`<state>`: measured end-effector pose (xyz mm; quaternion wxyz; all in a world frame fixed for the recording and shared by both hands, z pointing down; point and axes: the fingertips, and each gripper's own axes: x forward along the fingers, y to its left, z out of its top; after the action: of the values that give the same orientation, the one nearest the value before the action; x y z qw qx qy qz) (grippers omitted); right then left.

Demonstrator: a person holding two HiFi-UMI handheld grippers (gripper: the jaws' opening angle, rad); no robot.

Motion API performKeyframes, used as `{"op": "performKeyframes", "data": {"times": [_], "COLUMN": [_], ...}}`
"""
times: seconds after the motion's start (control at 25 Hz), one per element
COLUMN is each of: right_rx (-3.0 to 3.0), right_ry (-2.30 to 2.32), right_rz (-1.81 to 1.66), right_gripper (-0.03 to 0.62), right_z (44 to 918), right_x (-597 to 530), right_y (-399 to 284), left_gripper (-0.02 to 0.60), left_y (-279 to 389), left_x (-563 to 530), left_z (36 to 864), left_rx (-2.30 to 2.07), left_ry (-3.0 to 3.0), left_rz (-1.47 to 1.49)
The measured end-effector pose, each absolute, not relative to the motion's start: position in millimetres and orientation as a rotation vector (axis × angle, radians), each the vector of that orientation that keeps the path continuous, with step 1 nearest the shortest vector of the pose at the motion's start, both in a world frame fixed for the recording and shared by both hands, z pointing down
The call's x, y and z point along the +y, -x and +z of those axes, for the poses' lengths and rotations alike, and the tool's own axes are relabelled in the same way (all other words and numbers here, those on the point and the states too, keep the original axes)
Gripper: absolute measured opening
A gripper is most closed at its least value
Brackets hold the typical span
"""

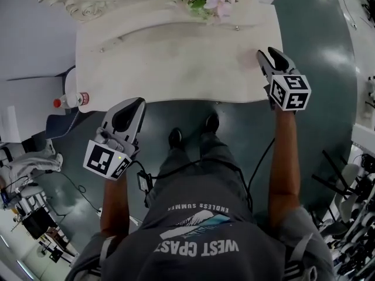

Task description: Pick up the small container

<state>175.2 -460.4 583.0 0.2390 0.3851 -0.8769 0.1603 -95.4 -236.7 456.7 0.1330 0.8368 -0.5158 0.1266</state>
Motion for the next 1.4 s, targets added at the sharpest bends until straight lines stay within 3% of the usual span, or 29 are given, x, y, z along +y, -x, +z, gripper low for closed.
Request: {"op": "performKeyframes", "data": {"times": [0.44, 0.68, 0.8, 0.92, 1.4], "right_rx": [-2.329, -2.303, -2.309, -2.313, -2.377], "right_ry": [-1.060, -1.102, -1.110, -1.134, -1.237], "right_rz": [0.480, 0.449, 0.421, 0.393, 0.367], "right_gripper": [0.219, 0.215, 0.180, 0.146, 0.144], "right_z": [647.7, 668.6, 675.3, 673.1, 583.6], "right_x": [-469.0, -476.9, -477.1, -476.4, -470.0], "right_y": [-172.4, -175.1, -173.9, -171.7, -181.8], "left_gripper": [0.017, 0.017, 0.017, 0.017, 0.017], "left_y": [96.4, 100.0, 104.0, 107.9, 142.0], "left_x": [-234.2, -230.9, -229.5, -226.7, -223.9], "left_z": [478.4, 479.4, 478.0, 473.2, 434.0], "left_rx": [-1.480, -1.490, -1.498, -1.516, -1.640], "left_ry": [-2.373, -2.361, -2.359, -2.358, -2.408], "left_rz": [0.398, 0.399, 0.394, 0.385, 0.298]}}
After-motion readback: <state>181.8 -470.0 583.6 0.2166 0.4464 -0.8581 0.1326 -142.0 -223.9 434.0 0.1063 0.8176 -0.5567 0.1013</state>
